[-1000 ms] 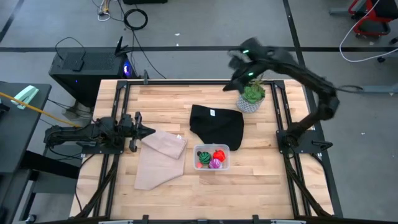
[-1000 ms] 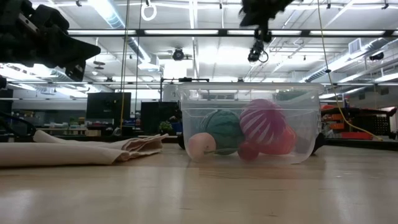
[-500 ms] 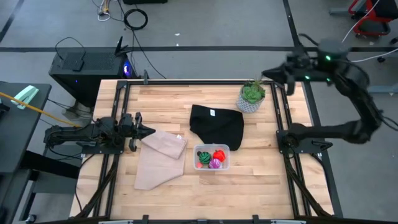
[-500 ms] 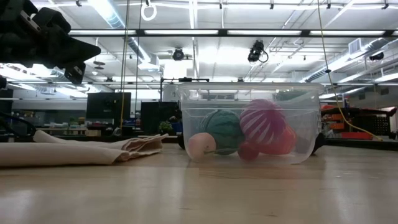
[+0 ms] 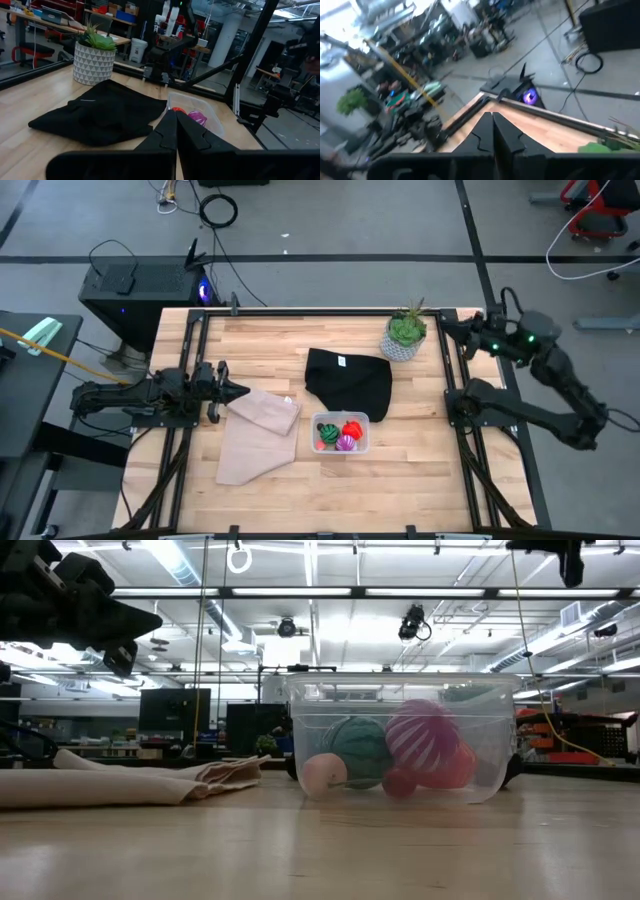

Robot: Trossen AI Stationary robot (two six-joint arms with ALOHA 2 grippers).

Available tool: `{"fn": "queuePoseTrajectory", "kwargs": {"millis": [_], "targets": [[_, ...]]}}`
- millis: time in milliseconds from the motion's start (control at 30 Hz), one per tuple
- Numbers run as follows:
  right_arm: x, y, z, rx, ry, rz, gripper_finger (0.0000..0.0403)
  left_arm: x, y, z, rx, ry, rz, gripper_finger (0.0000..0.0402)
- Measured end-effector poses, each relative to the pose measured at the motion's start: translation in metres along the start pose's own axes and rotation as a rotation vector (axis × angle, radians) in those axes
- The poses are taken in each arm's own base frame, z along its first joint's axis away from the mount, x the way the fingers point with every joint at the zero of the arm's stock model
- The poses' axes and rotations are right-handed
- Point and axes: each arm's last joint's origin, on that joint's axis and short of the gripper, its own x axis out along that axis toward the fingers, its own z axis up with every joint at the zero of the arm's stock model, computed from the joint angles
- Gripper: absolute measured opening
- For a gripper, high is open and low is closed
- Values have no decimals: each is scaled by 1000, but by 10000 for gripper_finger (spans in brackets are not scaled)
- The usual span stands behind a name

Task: Pick and placing Produce into tupperware
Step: Return to Home Position

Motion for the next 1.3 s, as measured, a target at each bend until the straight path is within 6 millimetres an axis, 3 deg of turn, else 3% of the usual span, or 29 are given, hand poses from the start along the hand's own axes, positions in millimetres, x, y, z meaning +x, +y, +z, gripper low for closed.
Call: {"fn": "queuePoseTrajectory", "kwargs": {"millis": [200,500,800,1000,1300], "targets": [[7,-25,-36,33,-122,2,0,0,0,0,31,1,0,17],[13,-34,-45,-57,-416,90,0,0,0,0,55,-5,-1,12],[23,-54,-74,-88,-433,64,0,0,0,1,56,-7,0,42],[31,-70,-96,-41,-499,68,0,0,0,1,56,-8,0,35],[42,-85,-117,-23,-463,35,0,0,0,1,56,-9,0,29]]}}
